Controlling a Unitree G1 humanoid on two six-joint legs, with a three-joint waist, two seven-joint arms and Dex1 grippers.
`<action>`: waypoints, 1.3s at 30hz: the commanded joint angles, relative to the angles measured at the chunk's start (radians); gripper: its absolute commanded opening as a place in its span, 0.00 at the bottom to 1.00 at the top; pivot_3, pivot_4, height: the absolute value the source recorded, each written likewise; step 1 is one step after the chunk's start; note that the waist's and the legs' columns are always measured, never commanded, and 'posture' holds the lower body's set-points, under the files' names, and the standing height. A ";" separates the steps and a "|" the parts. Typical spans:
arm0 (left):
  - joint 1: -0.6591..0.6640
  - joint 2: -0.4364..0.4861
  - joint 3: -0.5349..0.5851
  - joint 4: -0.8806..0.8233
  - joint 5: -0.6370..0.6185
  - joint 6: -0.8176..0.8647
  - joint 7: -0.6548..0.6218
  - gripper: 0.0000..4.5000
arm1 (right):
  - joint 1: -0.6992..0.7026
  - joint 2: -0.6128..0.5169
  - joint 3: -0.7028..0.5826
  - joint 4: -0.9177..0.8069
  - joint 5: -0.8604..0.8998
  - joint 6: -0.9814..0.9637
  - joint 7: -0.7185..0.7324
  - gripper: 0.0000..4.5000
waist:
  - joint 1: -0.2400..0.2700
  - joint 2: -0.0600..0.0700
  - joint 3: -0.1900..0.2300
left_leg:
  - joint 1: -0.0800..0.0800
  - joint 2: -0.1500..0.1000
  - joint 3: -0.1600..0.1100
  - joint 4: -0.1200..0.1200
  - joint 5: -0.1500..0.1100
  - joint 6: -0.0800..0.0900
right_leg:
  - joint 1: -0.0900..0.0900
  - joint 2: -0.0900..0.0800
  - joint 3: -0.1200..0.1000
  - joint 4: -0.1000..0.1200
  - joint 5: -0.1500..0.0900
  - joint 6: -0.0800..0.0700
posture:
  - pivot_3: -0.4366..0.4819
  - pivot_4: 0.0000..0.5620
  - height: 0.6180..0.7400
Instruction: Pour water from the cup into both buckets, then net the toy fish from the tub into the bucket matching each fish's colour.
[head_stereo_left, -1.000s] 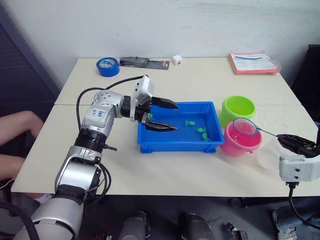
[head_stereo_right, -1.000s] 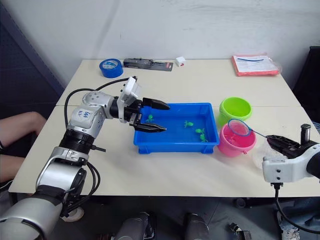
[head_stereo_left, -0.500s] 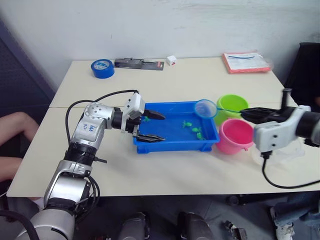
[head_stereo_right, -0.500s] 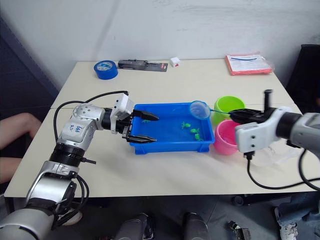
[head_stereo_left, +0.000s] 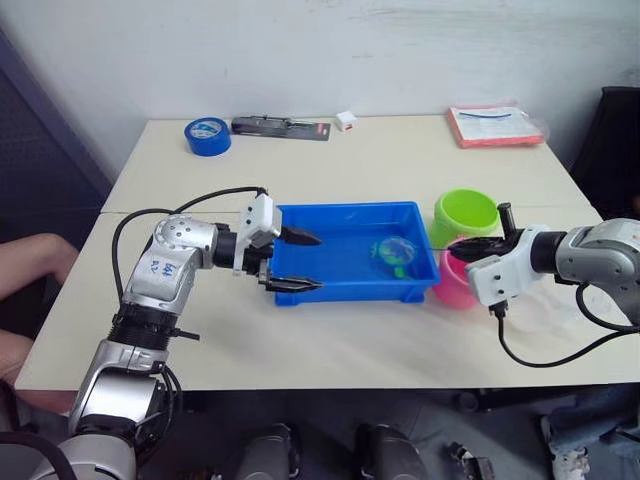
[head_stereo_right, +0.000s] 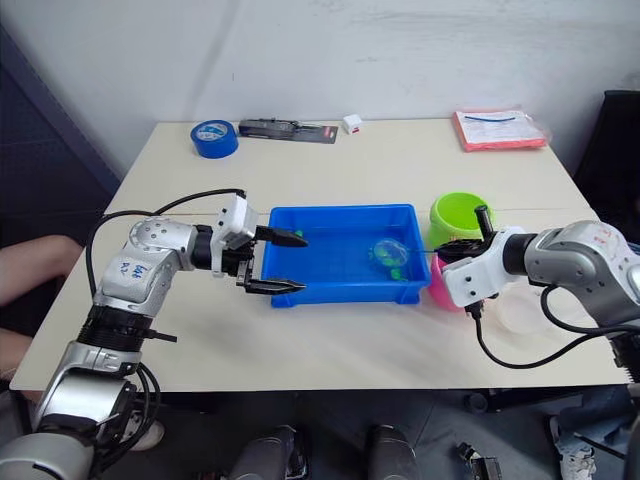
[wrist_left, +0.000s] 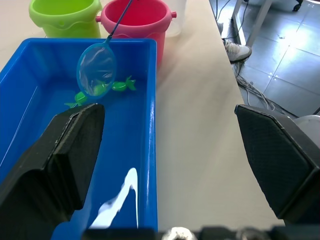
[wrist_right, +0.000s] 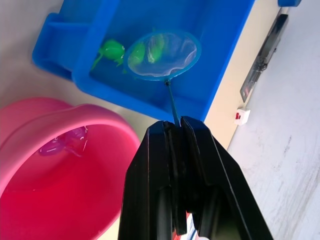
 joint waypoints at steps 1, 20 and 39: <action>-0.001 0.014 0.029 -0.044 -0.026 0.009 0.014 1.00 | -0.036 -0.002 0.001 0.036 -0.030 -0.045 -0.019 0.18 | 0.000 0.001 0.000 | 0.000 0.000 0.000 0.000 0.000 0.000 | 0.000 0.000 0.000 0.001 0.000 0.000 | 0.48 0.27 1.00; -0.005 0.013 0.027 -0.040 -0.040 0.012 0.027 1.00 | -0.012 0.017 -0.007 -0.070 0.115 0.078 0.080 0.18 | -0.001 0.002 -0.001 | 0.001 0.001 0.000 0.002 0.001 -0.001 | 0.000 0.000 0.000 0.004 0.003 0.005 | 0.48 0.27 1.00; -0.015 0.026 0.035 -0.016 -0.037 0.005 0.025 1.00 | 0.074 0.162 0.022 -0.128 0.172 0.515 0.151 0.18 | 0.000 0.000 -0.002 | 0.001 0.002 0.000 0.004 0.000 -0.001 | -0.001 0.000 0.000 0.009 0.001 0.002 | 0.48 0.27 1.00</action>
